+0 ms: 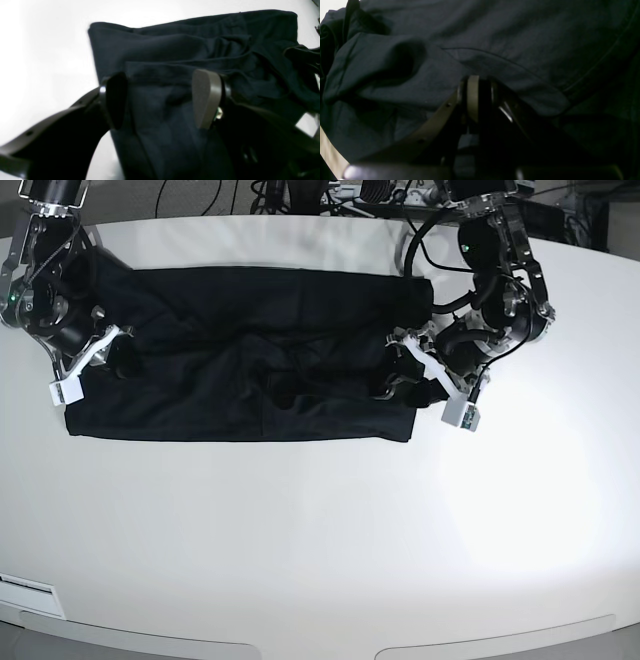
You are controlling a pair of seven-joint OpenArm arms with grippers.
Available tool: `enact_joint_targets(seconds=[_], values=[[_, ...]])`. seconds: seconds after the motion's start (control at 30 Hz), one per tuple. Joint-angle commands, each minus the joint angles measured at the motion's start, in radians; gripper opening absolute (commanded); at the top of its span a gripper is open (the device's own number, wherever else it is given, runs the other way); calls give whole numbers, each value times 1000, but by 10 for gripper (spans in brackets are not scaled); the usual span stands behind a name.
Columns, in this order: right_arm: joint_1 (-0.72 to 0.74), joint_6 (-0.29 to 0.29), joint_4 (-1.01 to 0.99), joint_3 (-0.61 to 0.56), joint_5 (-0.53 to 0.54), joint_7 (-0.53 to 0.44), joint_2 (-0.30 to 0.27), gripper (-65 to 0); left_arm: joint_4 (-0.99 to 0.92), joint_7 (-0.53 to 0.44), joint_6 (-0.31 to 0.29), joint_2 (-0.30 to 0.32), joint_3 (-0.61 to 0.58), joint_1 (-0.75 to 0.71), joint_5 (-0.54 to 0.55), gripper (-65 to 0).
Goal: Fold the T-shirt properly
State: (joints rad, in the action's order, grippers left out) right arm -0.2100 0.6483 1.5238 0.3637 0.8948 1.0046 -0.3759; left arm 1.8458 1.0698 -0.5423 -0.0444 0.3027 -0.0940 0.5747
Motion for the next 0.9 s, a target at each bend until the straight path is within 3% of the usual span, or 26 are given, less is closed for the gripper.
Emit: enact_joint_targets(seconds=[0.0,0.13,0.27,0.87], values=[[-3,-8,-5,-6,-56,71,-6,-555,19,-24,-2,0,-7,11,4,-230],[-3,-8,-5,-6,-56,71,-6,-555,19,-27,13,15,-31,11,-53,-230],[-3,-8,-5,-6,-56,71,-6,-555,19,-90,42,48,-36,11,-101,-230],[-3,-8,-5,-6,-56,71,-6,-555,19,-75,39,64,-52,8,-55,-248]])
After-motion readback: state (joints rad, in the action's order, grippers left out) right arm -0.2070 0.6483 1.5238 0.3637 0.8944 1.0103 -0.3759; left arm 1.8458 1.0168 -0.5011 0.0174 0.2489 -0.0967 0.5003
